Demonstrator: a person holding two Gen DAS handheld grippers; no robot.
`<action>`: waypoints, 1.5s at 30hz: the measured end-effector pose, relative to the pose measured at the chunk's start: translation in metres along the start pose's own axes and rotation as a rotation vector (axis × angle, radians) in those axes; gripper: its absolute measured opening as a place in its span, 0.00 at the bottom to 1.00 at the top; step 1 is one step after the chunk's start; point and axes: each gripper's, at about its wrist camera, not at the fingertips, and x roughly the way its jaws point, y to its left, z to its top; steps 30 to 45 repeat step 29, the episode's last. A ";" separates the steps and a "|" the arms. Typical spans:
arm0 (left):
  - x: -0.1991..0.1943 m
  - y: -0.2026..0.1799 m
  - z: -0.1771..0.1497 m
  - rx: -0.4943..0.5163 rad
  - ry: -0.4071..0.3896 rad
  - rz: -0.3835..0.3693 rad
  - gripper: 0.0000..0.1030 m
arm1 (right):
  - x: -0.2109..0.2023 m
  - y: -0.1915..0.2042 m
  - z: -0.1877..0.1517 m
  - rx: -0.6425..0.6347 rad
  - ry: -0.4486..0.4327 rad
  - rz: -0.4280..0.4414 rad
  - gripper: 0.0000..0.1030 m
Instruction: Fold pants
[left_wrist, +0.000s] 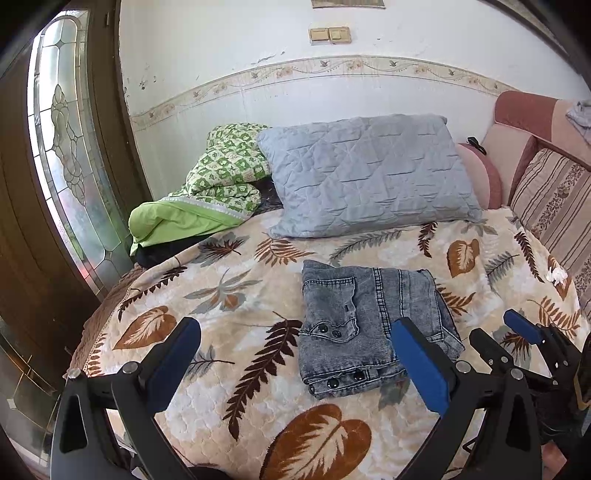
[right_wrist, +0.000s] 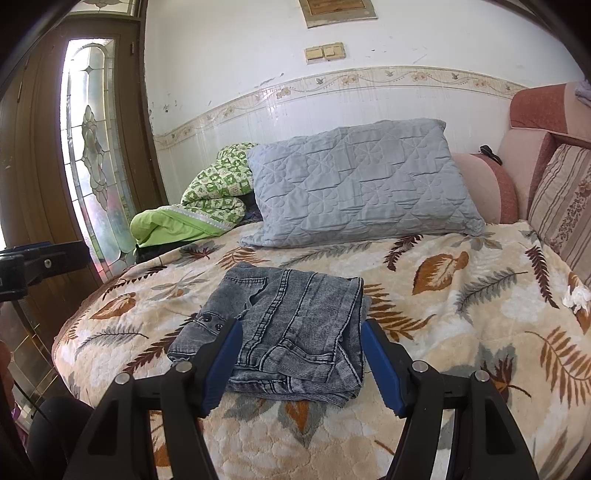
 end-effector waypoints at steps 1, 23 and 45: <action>-0.001 0.000 0.000 0.001 -0.001 -0.003 1.00 | 0.000 0.000 0.000 0.000 0.000 0.000 0.68; -0.005 -0.006 0.003 0.021 -0.004 -0.054 1.00 | 0.005 -0.001 -0.001 -0.014 0.014 0.013 0.68; -0.001 -0.006 0.002 0.023 -0.005 -0.052 1.00 | 0.007 -0.001 -0.001 -0.021 0.020 0.015 0.68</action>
